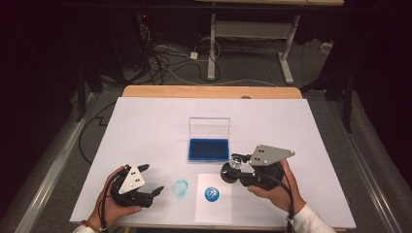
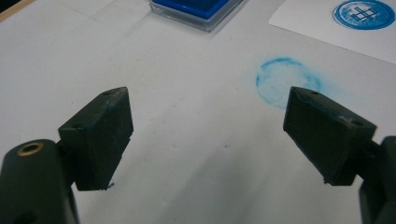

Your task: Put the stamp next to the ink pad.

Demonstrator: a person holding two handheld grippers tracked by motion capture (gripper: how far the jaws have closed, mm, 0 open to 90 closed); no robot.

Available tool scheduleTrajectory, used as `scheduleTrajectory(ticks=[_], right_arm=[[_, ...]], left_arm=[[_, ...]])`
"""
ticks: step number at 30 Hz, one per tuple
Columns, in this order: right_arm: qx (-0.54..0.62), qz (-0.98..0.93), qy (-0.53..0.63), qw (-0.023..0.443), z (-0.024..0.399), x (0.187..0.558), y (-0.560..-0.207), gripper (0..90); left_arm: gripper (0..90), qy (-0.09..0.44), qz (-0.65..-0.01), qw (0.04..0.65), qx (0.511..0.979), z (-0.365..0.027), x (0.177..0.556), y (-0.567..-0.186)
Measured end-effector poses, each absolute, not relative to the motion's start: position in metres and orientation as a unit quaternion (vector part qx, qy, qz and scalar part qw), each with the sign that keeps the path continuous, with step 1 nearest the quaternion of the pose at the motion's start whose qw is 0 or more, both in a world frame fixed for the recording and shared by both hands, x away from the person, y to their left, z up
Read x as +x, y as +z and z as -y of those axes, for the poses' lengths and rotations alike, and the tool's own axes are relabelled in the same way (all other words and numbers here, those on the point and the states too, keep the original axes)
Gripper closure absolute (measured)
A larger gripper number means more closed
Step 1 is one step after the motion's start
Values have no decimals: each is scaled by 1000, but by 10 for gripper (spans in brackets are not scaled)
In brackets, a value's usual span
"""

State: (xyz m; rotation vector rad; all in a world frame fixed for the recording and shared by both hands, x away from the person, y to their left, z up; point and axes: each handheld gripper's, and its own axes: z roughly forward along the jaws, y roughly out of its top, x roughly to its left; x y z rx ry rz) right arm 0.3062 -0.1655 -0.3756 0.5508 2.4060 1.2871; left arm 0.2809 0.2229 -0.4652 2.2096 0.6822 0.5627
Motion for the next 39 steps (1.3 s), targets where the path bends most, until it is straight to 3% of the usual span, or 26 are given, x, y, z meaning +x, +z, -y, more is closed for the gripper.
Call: scheduleTrajectory(ticks=[17, 39], right_arm=[[238, -845, 432, 207, 184, 332, -368, 570], [315, -856, 347, 218, 181, 406, -402, 570]], left_arm=[[156, 214, -268, 369, 864, -222, 279, -465], [155, 205, -269, 364, 868, -219, 282, -468]])
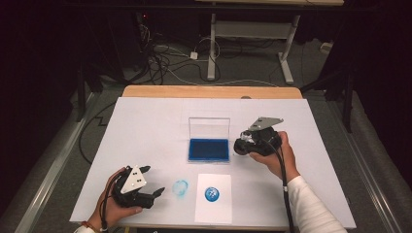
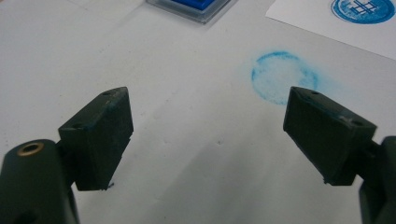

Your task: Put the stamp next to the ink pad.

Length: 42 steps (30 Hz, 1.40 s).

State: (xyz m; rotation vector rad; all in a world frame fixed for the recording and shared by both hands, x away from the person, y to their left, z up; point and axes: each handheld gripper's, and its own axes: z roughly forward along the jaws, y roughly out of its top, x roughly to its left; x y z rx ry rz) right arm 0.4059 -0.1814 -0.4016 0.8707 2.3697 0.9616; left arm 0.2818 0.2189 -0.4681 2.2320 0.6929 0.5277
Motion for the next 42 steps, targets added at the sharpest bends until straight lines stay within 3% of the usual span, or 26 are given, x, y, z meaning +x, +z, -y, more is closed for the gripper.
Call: scheduleTrajectory(ticks=[16, 42], right_arm=[[342, -855, 327, 213, 179, 423, -421, 568], [339, -865, 314, 197, 172, 420, -440, 548]], left_arm=[[155, 207, -271, 357, 870, -218, 283, -469], [156, 202, -271, 350, 874, -217, 283, -471]])
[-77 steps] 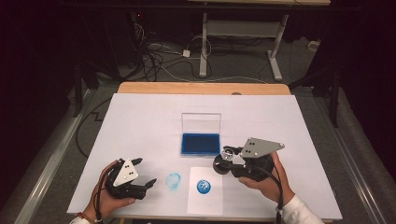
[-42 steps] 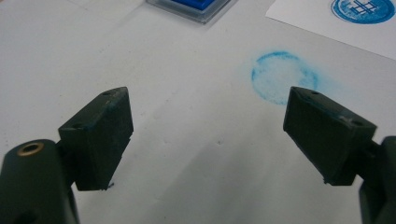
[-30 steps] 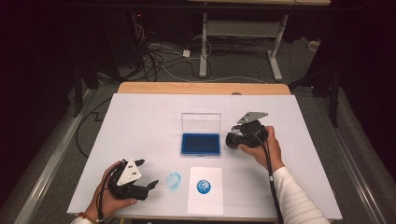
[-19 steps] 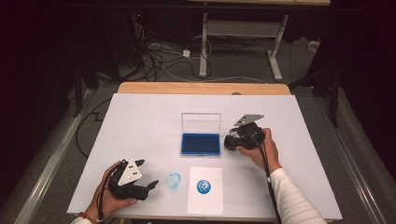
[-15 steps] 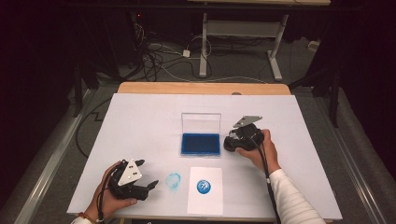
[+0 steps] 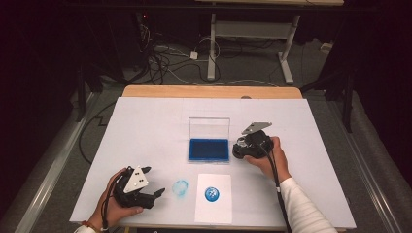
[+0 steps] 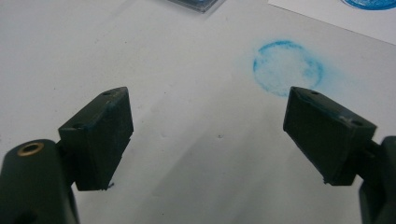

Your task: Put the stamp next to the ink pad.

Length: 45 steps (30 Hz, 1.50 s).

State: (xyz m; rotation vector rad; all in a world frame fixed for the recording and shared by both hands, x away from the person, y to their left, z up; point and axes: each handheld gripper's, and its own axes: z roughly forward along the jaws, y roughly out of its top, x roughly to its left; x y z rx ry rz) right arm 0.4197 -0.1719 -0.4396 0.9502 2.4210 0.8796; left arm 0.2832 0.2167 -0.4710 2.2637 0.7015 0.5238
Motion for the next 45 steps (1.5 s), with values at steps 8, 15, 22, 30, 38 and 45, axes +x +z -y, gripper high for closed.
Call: scheduleTrajectory(ticks=[8, 15, 22, 30, 38, 45], right_arm=[[335, -861, 327, 200, 171, 418, -438, 397], [325, -850, 355, 214, 171, 414, -431, 308], [319, -838, 374, 238, 171, 408, -421, 259], [305, -830, 392, 254, 172, 399, -408, 260], [295, -822, 404, 272, 175, 389, -395, 259], [287, -823, 405, 276, 177, 381, -389, 260]], left_arm=[[156, 193, -277, 350, 874, -217, 284, -472], [156, 193, -278, 348, 874, -216, 285, -472], [156, 193, -279, 348, 874, -216, 285, -472], [156, 194, -279, 348, 874, -216, 284, -472], [156, 194, -279, 348, 874, -217, 284, -471], [156, 196, -278, 348, 873, -217, 283, -471]])
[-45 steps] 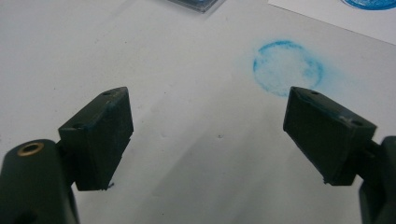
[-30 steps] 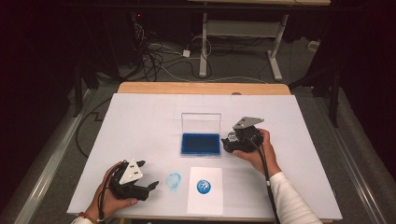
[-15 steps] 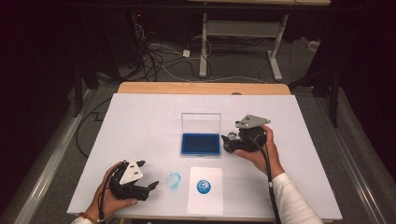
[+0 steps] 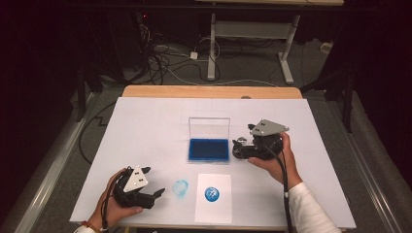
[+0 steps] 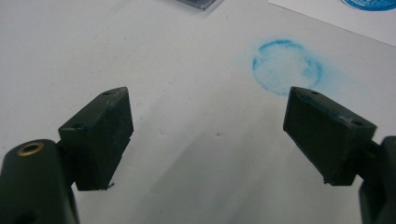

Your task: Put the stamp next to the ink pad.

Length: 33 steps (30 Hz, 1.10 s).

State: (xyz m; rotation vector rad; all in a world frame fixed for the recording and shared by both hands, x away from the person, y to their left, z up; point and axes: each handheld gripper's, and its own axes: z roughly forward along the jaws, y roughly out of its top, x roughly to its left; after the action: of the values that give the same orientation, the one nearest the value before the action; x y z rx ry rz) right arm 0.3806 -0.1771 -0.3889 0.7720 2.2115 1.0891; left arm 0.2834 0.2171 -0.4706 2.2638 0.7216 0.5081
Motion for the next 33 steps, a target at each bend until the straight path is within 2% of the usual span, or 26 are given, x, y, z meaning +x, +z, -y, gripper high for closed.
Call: scheduleTrajectory(ticks=[33], right_arm=[[246, -828, 409, 295, 187, 339, -377, 260]], left_arm=[[156, 198, -277, 347, 874, -217, 283, -470]])
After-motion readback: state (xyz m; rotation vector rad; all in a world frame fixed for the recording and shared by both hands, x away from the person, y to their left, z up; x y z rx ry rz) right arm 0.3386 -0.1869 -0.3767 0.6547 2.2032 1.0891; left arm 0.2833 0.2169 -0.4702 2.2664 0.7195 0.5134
